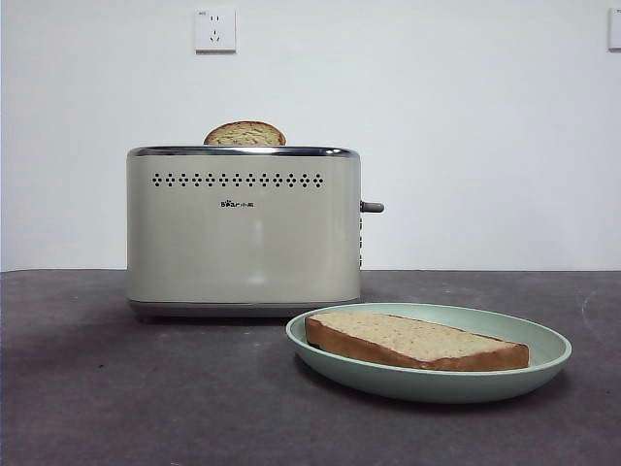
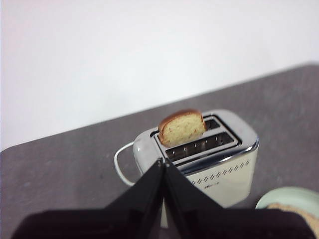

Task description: Take the bread from the toaster,put the bread on the plate,put the plate on the table

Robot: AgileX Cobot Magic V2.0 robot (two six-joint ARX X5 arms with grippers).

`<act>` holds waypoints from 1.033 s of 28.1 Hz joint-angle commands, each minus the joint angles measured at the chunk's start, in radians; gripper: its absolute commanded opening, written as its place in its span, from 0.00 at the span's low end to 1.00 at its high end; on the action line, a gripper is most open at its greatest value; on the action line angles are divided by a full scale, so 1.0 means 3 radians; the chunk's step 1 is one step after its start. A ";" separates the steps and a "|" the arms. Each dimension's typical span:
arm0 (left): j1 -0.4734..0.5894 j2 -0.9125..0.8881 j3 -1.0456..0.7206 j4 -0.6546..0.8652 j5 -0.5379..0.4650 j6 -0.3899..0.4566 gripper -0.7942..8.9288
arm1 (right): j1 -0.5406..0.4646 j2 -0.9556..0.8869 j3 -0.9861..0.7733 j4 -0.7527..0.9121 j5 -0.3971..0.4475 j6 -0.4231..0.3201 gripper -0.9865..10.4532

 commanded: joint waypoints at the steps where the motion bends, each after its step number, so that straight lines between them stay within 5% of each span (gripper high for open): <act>1: -0.0009 -0.0425 -0.0579 0.0354 -0.0062 -0.0109 0.07 | 0.0005 0.0023 -0.0042 0.0037 0.0005 -0.0088 0.08; 9: -0.0009 -0.1424 -0.1680 0.0645 -0.0500 -0.0431 0.07 | 0.0004 -0.0267 -0.0940 0.0657 0.0042 0.0084 0.08; 14: -0.0009 -0.1781 -0.2070 0.0605 -0.0919 -0.0720 0.07 | 0.0005 -0.0629 -0.1754 0.1232 0.0397 0.0342 0.08; 21: -0.0010 -0.1845 -0.2313 0.0270 -0.1306 -0.0874 0.08 | 0.0003 -0.0636 -0.1984 0.0805 0.0809 0.0585 0.09; 29: -0.0009 -0.1821 -0.2313 0.0060 -0.1315 -0.0971 0.08 | 0.0000 -0.0609 -0.1984 0.0774 0.0810 0.0626 0.09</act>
